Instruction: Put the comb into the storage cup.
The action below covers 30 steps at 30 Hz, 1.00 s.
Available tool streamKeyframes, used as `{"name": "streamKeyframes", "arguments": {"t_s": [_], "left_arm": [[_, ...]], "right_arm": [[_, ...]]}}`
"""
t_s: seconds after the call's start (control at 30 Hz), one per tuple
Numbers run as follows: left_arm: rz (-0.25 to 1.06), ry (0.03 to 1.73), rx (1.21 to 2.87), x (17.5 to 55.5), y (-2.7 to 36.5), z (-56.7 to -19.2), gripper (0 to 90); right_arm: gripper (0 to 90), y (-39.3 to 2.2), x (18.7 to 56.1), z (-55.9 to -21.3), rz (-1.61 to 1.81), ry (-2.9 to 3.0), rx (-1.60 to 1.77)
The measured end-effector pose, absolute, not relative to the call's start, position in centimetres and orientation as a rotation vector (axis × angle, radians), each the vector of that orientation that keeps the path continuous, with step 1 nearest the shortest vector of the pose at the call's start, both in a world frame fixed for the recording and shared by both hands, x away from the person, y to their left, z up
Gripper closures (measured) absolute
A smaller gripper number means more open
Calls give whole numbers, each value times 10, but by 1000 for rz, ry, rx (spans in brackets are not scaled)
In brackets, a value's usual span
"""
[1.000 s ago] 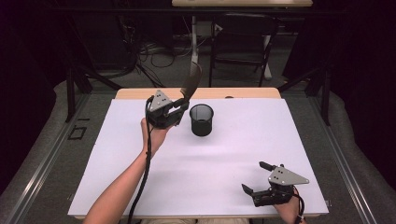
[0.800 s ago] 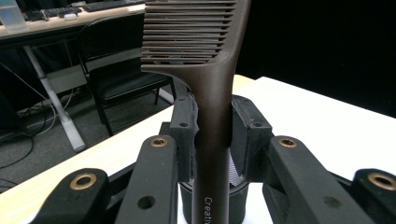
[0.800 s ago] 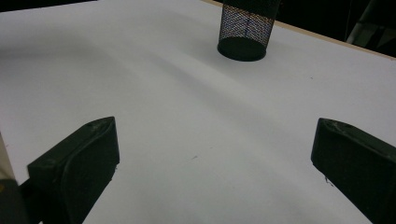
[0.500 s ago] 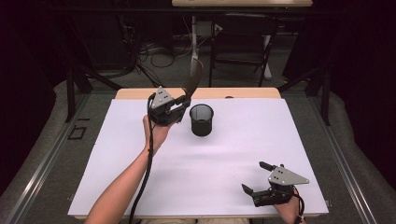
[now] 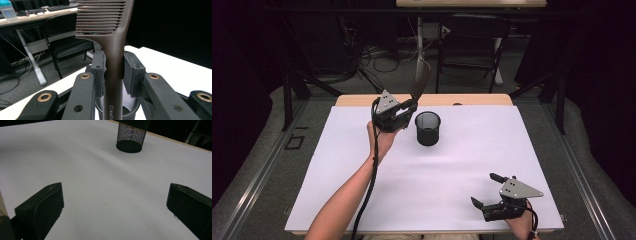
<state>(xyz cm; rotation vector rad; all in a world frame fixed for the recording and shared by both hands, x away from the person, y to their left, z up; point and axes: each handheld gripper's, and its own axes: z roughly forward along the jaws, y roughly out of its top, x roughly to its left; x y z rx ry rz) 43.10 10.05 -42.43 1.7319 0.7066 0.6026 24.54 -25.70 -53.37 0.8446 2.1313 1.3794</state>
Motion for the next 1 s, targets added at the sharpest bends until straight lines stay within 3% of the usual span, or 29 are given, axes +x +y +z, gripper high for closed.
{"name": "streamKeyframes", "arguments": {"t_s": [1.0], "left_arm": [[589,685,1716,444,91,-423,726]], "right_arm": [[6,-257,246,-534,1382,2142,847]]}}
